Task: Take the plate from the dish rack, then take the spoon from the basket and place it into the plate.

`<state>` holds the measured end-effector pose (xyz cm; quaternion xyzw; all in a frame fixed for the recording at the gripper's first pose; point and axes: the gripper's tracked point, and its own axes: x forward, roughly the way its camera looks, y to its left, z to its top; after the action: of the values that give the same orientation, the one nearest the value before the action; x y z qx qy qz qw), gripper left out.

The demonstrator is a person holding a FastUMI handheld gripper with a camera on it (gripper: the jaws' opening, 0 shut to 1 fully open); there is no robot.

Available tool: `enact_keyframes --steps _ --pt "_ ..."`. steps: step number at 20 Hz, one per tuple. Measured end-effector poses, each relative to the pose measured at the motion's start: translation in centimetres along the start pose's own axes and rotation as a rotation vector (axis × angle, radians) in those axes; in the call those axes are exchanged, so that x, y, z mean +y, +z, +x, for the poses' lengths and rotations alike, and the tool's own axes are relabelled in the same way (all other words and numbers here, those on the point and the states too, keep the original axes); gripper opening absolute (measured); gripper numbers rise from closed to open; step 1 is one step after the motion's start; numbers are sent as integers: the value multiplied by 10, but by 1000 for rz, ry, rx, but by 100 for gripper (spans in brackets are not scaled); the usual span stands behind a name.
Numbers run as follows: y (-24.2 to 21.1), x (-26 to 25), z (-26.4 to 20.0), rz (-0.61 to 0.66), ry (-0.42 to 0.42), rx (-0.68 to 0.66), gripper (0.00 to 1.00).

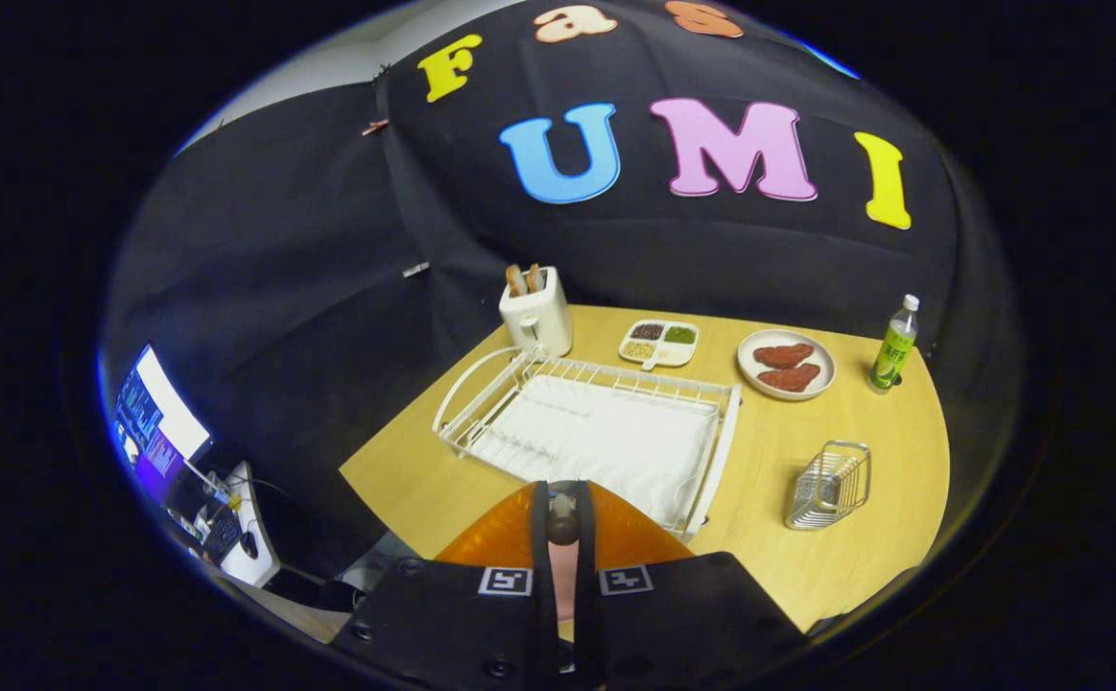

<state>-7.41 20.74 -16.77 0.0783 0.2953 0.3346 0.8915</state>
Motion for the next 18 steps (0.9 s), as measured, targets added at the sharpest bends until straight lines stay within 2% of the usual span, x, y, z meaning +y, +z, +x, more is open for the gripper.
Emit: enact_keyframes --steps 9,13,18 --pt "-88 17 76 -25 35 112 11" --pt "-100 26 84 -19 84 121 11" --pt "-120 25 78 -30 134 195 13"
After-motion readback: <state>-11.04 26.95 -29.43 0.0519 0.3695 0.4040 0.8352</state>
